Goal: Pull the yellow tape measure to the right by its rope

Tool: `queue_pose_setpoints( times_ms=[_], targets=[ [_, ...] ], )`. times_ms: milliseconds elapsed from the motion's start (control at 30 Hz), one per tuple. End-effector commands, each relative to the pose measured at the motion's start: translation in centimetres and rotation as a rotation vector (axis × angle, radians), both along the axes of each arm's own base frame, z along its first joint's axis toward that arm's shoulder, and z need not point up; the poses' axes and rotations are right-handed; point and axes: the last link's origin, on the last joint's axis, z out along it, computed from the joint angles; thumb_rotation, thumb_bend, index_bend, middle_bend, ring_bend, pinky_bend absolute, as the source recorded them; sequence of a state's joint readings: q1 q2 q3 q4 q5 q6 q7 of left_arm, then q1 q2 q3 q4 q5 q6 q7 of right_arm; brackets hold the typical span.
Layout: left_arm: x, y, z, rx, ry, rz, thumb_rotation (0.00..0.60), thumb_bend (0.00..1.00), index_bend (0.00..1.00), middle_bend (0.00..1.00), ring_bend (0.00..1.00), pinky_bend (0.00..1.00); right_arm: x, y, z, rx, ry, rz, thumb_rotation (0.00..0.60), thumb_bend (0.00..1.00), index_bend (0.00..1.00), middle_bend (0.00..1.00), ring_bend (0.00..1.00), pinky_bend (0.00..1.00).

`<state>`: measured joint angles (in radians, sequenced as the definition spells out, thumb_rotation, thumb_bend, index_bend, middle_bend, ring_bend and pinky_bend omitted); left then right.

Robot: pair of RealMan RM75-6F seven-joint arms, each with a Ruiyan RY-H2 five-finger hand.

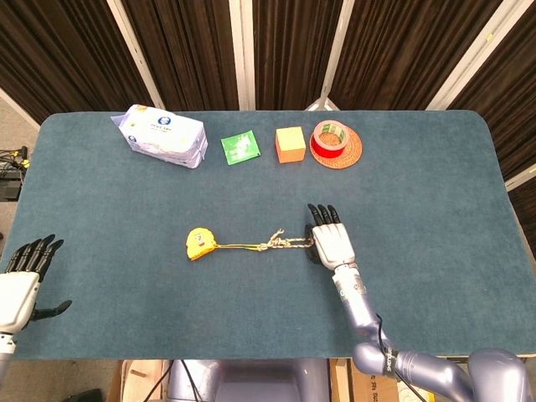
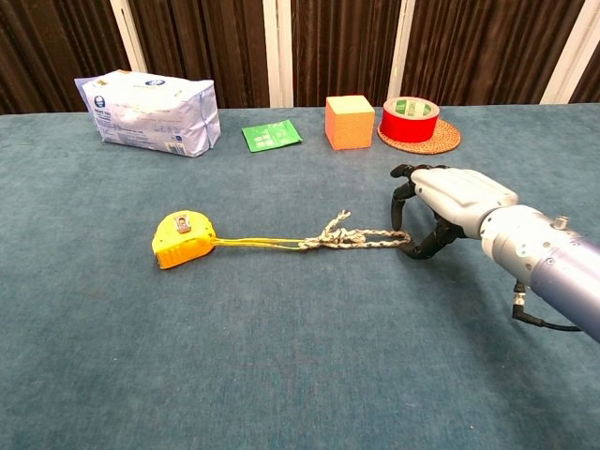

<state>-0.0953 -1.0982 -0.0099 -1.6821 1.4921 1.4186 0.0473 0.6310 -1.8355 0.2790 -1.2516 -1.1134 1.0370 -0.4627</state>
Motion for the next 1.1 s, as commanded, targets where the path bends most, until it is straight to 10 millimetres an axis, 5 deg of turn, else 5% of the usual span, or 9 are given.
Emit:
queue_pose_setpoints(
  times_ms=[33,1100],
  targets=[
    [0.04,0.04,-0.07,-0.001,0.000,-0.001,0.600,0.00,0.00,0.00,0.00,0.00,0.11,0.00,-0.05,-0.001,-0.001,0.003,0.600,0.37,0.52,0.10,0.00,0.00],
    [0.17,0.07,-0.22,-0.009,-0.009,0.002,0.600,0.00,0.00,0.00,0.00,0.00,-0.08,0.22,-0.59,0.006,0.022,0.000,0.600,0.39,0.56,0.11,0.00,0.00]
  ],
)
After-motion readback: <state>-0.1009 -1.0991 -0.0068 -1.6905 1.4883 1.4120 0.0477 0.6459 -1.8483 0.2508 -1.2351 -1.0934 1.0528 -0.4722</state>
